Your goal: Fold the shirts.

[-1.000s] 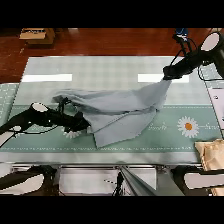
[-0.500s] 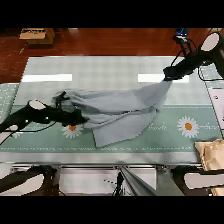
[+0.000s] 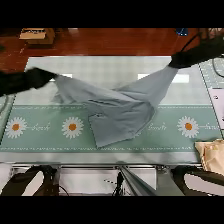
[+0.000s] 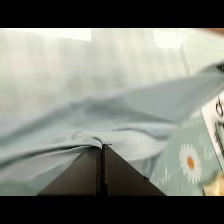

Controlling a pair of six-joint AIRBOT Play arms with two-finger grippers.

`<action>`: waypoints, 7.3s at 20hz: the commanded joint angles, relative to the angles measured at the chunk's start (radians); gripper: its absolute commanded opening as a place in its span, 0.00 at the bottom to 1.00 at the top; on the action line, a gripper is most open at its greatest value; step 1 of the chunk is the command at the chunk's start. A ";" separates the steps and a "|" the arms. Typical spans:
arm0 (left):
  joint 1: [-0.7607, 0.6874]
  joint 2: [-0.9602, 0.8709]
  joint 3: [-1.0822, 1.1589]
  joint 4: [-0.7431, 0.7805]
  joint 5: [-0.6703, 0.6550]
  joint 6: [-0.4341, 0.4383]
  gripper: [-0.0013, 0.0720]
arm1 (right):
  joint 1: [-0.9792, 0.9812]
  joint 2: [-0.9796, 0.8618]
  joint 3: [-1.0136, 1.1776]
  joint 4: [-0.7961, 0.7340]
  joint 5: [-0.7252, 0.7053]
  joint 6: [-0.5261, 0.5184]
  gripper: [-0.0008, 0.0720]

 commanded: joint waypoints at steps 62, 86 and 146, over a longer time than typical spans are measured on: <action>0.317 -0.139 -0.514 0.274 -0.427 -0.116 0.86 | -0.467 -0.105 -0.034 -0.010 0.298 0.015 0.62; -0.107 -0.408 -0.656 0.172 0.034 -0.108 0.05 | -0.478 -0.051 -0.136 -0.082 0.270 -0.005 0.62; -0.010 0.215 0.370 0.589 -0.532 -0.380 0.04 | -0.460 0.312 0.333 0.176 0.584 0.127 0.06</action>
